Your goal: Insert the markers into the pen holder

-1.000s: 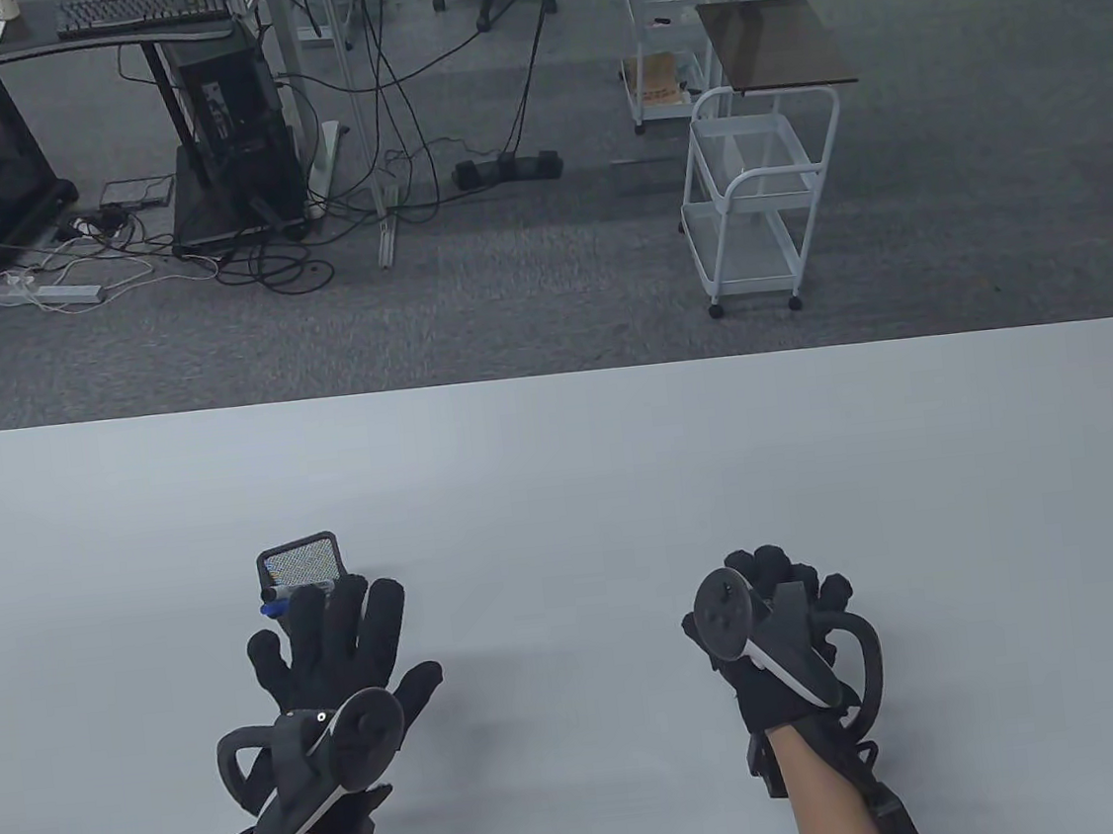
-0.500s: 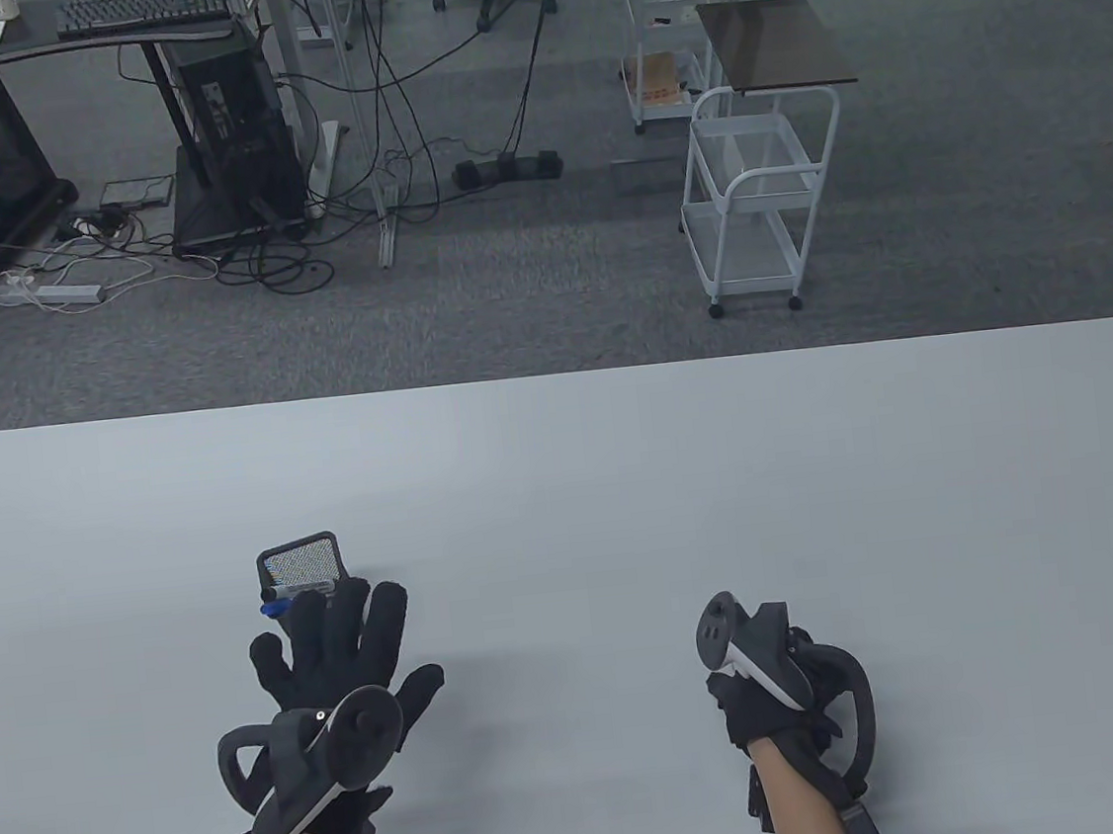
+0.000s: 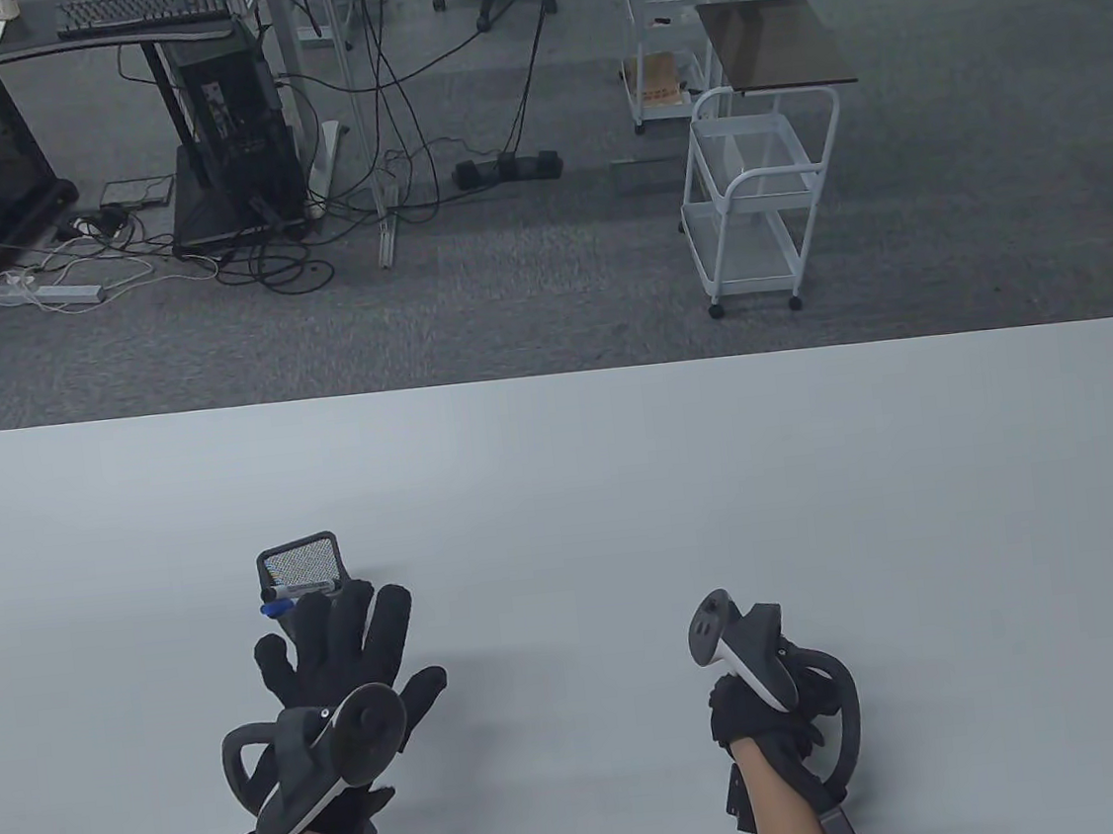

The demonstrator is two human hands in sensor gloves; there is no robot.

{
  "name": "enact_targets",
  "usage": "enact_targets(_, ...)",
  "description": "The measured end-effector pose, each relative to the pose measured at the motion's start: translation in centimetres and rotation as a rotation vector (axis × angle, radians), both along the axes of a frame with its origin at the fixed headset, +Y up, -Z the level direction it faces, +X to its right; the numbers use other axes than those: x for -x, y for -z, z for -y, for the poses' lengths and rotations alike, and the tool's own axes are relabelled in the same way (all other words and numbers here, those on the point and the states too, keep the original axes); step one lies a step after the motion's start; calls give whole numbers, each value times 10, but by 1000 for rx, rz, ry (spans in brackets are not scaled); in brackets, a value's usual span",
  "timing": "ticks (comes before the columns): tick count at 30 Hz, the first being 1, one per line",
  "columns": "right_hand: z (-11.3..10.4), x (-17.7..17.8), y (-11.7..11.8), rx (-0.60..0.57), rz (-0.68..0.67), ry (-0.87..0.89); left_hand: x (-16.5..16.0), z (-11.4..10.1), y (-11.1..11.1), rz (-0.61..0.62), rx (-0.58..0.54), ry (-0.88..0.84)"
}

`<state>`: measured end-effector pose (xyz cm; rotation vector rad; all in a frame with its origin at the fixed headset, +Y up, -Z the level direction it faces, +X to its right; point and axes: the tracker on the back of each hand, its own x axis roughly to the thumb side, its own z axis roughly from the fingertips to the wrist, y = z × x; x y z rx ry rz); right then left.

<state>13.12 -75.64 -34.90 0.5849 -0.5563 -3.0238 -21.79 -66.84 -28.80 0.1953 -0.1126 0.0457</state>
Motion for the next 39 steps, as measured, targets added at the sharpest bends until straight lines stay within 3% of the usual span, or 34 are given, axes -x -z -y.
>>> enact_targets(11, -2, 2, 3, -81, 5, 1, -1, 1, 1, 4, 2, -4)
enact_targets(20, -62, 49, -13, -428, -168, -4, -1, 1, 0, 13, -5, -17)
enact_targets(28, -105, 92, -44, -638, -346, 111, 0, -7, -7, 45, -49, -48)
enact_targets(33, -117, 112, -64, -720, -456, 167, 3, -17, -14, 110, -93, -192)
enact_targets(39, -115, 127, -81, -739, -557, 192, 9, -27, -20, 176, -117, -351)
